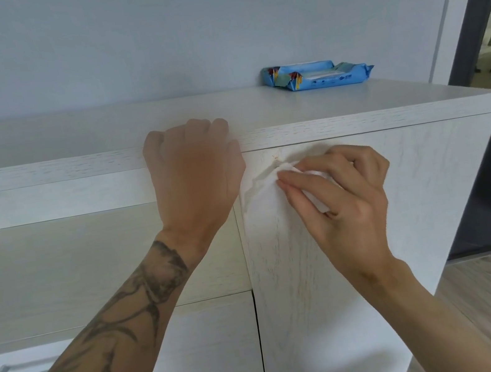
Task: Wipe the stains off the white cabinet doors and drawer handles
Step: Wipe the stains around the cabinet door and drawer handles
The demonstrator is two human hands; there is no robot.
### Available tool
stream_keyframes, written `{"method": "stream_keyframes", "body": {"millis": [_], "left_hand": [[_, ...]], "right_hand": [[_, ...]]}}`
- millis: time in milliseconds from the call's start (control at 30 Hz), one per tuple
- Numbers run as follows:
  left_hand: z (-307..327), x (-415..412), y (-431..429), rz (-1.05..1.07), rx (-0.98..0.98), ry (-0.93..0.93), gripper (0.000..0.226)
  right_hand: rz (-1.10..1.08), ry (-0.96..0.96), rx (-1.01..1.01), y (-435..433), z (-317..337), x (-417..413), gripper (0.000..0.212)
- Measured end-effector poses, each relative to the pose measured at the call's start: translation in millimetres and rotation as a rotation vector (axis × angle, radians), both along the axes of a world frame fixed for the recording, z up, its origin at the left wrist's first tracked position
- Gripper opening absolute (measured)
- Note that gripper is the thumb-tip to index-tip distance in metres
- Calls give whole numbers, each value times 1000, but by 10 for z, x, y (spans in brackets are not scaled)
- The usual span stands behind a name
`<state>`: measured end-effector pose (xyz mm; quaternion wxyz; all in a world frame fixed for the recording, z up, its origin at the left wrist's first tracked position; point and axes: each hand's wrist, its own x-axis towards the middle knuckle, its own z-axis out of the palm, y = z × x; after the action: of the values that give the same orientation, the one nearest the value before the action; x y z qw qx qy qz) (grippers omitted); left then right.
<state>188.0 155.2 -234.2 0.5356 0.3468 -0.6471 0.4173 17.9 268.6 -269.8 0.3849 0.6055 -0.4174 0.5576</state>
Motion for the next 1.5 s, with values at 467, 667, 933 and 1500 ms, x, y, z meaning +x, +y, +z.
{"method": "stream_keyframes", "body": {"millis": [467,667,933,1500], "left_hand": [[-20,3,-40,23,-28,-7,32],[-19,-2,-40,15,-27,-2,32],[-20,4,-37,0,-25,-4,31],[-13,-14,-24,-10,-25,15,30]], "right_hand": [[-19,15,59,-6,60,4,8],[-29,-4,40,26,38,-15,7],[12,13,8,33,-78,-233,11],[20,-310,102,312,-98,-694,15]]}}
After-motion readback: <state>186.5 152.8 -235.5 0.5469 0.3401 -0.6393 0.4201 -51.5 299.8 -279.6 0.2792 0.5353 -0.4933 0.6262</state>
